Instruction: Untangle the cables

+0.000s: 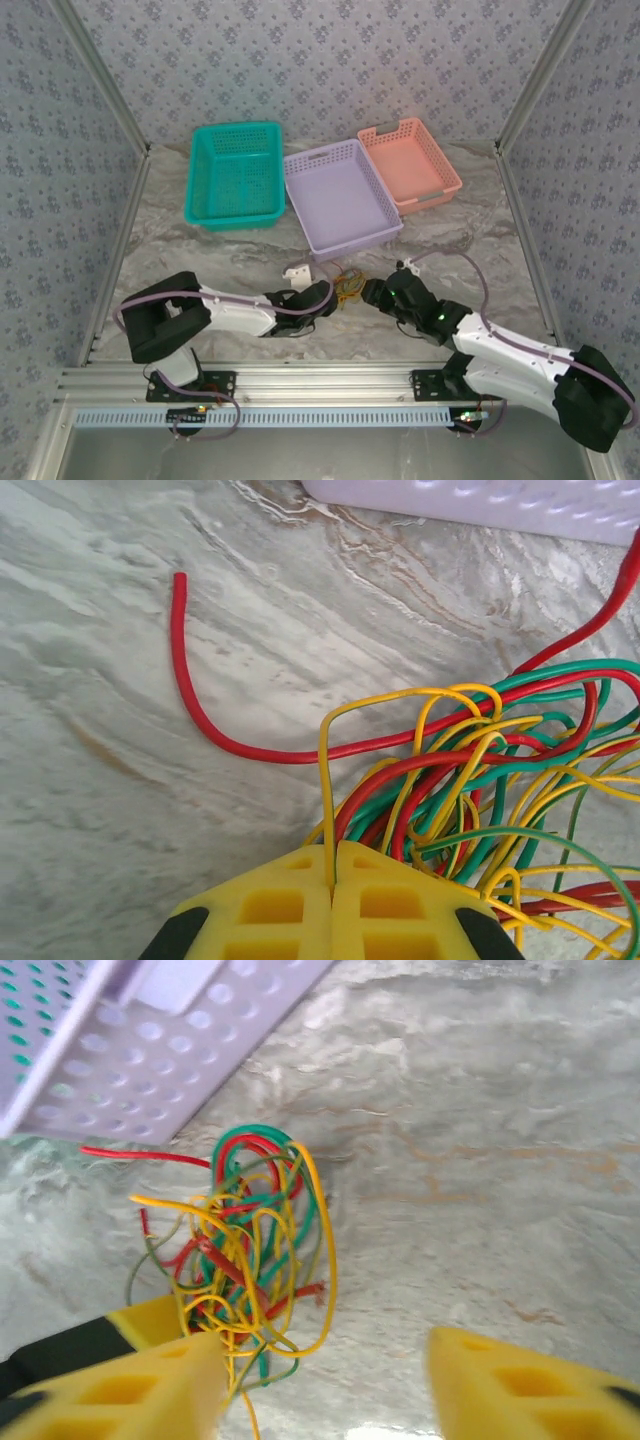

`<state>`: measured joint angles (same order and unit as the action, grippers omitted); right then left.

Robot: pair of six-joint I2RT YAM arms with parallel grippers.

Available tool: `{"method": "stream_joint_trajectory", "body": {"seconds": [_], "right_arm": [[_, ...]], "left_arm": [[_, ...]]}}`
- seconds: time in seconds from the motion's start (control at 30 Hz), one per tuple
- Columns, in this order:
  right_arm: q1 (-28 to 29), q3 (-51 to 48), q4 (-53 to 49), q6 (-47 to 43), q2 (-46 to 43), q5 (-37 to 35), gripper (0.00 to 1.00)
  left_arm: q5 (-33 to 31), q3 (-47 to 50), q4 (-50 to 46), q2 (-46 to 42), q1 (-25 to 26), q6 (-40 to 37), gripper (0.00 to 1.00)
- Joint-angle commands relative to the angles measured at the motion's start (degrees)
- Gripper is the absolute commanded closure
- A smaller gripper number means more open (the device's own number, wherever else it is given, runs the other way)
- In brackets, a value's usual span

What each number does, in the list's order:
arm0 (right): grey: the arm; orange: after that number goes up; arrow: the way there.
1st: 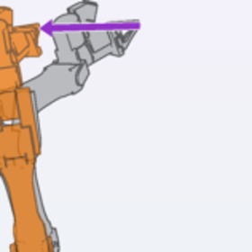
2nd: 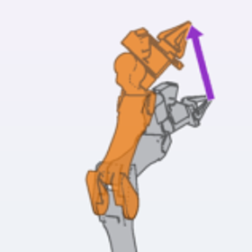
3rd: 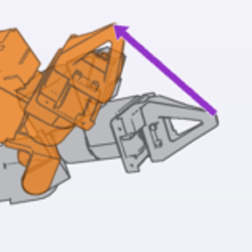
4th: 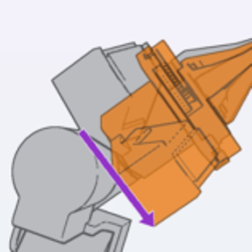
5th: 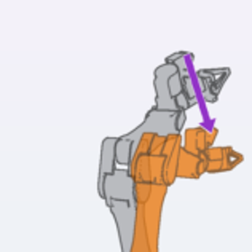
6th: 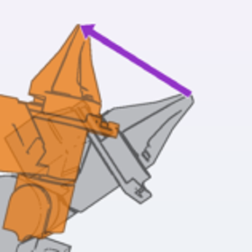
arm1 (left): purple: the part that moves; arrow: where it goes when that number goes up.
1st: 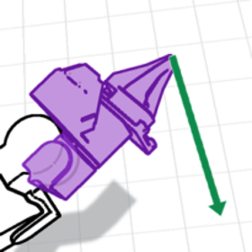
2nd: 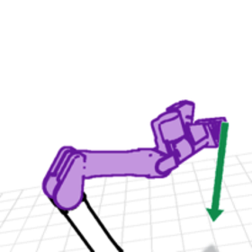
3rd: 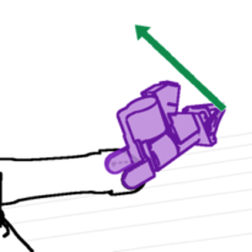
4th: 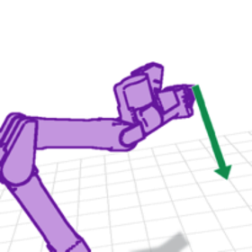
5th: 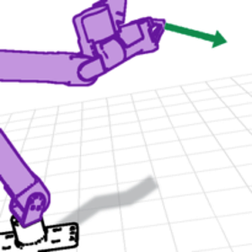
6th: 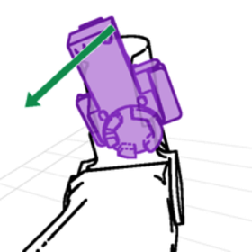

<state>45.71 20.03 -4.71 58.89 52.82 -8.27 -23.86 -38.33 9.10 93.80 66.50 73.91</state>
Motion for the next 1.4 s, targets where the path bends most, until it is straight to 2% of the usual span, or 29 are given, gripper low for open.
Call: {"method": "stream_joint_trajectory", "body": {"seconds": [0.0, 0.17, 0.23, 0.3, 0.33, 0.37, 0.43, 0.47, 0.63, 0.8, 0.9, 1.0, 1.17, 1.27, 1.37], "right_arm": [[-1.99, 1.41, 4.52, -5.24, 3.80, 3.76, 0.30], [-7.12, 4.30, 12.38, -6.59, 15.66, 11.51, 0.29], [-7.04, 6.57, 13.22, -7.10, 20.38, 12.73, 0.33], [-6.78, 8.04, 15.65, -6.80, 25.04, 13.51, 0.41], [-6.62, 8.40, 17.21, -6.39, 27.64, 13.72, 0.49], [-6.52, 8.46, 18.74, -5.86, 29.48, 13.59, 0.61], [-6.40, 7.48, 20.24, -4.95, 30.69, 11.70, 0.93], [-6.45, 6.59, 19.76, -5.02, 29.88, 10.15, 1.00], [-9.03, 5.36, 3.66, -10.20, 16.48, 2.72, 1.00], [-13.90, 7.16, -8.32, -14.87, 4.67, 3.16, 1.00], [-15.41, 8.87, -10.51, -16.89, 3.12, 5.34, 1.00], [-15.28, 9.94, -9.45, -17.41, 3.92, 7.65, 1.00], [-14.46, 10.38, -8.38, -17.01, 4.84, 7.91, 1.00], [-16.19, 10.91, -11.62, -17.73, 3.98, 7.21, 1.00], [-20.76, 11.04, -15.22, -18.45, 1.14, 7.82, 1.00]], "left_arm": [[-0.48, 0.77, -1.19, -1.29, 0.03, -3.86, 1.00], [0.83, -0.03, -1.26, -1.35, 0.19, -5.00, 1.00], [0.97, 0.26, -0.80, -1.76, 0.29, -5.30, 1.00], [1.54, 0.36, -0.17, -2.08, 0.30, -5.91, 1.00], [1.86, 0.47, 0.01, -2.32, 0.30, -6.22, 1.00], [2.10, 0.53, -0.05, -2.75, 0.30, -6.61, 1.00], [1.55, 1.01, -1.59, -4.56, 0.34, -6.85, 1.00], [0.83, 1.60, -3.29, -6.20, 0.37, -7.07, 1.00], [-3.85, 3.95, -18.42, -17.66, -0.92, -9.26, 1.00], [-6.26, 5.20, -29.13, -26.33, -3.19, -12.34, 1.00], [-7.25, 6.38, -31.97, -30.88, -4.41, -11.89, 1.00], [-5.80, 7.45, -30.75, -34.51, -4.98, -12.28, 1.00], [-3.73, 7.13, -30.47, -36.53, -4.98, -12.66, 1.00], [-6.54, 6.71, -35.17, -38.23, -4.98, -10.68, 1.00], [-8.92, 6.11, -42.62, -41.37, -5.71, -7.87, 1.00]]}}
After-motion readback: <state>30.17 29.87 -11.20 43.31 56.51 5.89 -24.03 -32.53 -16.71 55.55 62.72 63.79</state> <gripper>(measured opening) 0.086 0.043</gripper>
